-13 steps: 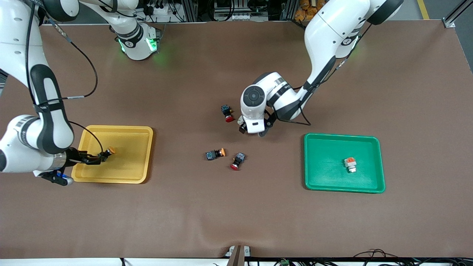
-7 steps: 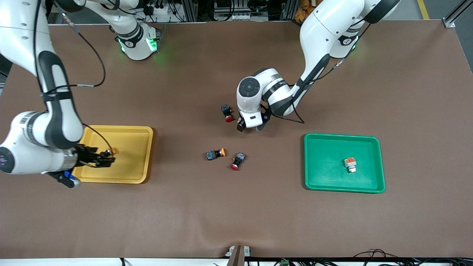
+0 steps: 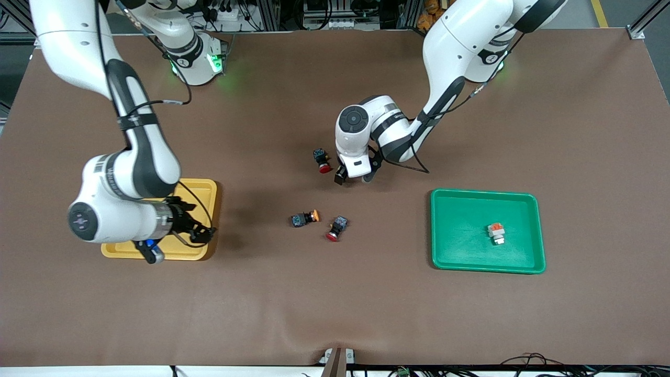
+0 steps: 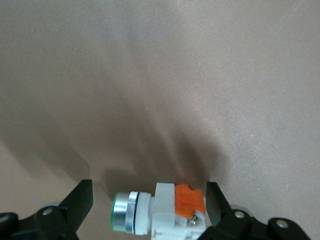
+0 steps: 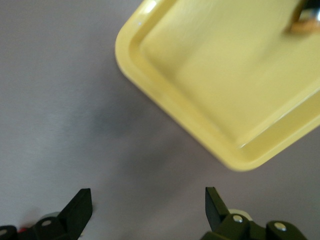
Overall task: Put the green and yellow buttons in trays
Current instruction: 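Grasp the green button with the left gripper while the right gripper grasps a blue button, then carry the green button to the green tray while the right gripper carries its button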
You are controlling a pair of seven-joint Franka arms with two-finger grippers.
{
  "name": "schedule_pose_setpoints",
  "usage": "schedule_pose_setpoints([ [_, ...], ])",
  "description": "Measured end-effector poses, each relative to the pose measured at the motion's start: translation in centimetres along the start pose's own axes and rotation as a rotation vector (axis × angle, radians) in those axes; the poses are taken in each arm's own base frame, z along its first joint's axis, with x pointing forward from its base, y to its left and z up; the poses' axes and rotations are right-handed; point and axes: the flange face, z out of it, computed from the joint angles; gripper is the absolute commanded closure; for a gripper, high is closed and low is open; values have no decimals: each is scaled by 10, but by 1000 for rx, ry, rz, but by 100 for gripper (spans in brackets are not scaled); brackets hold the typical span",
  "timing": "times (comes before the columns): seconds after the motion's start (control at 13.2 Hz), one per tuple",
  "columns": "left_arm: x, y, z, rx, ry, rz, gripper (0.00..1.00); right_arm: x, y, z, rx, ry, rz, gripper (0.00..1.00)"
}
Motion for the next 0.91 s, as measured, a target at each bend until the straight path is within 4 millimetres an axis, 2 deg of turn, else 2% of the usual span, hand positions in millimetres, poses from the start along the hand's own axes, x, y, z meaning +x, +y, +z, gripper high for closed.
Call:
schedule_pose_setpoints([
  [0.15, -2, 0, 0, -6, -4, 2, 32, -31, -22, 6, 26, 28, 127, 0],
  [0.23, -4, -1, 0, -8, -5, 6, 48, -49, -32, 10, 37, 38, 178, 0],
  [0.38, -8, -1, -1, -17, -10, 11, 100, -86, -53, 20, 67, 58, 233, 0],
  [0.53, -9, 0, -2, -24, -14, 12, 100, -116, -71, 35, 123, 82, 267, 0],
  [0.68, -7, 1, -3, -28, -11, 13, 100, -139, -87, 60, 166, 96, 297, 0],
  [0.91, 9, 11, -17, -66, 12, 18, 100, -151, -96, 99, 160, 104, 301, 0],
])
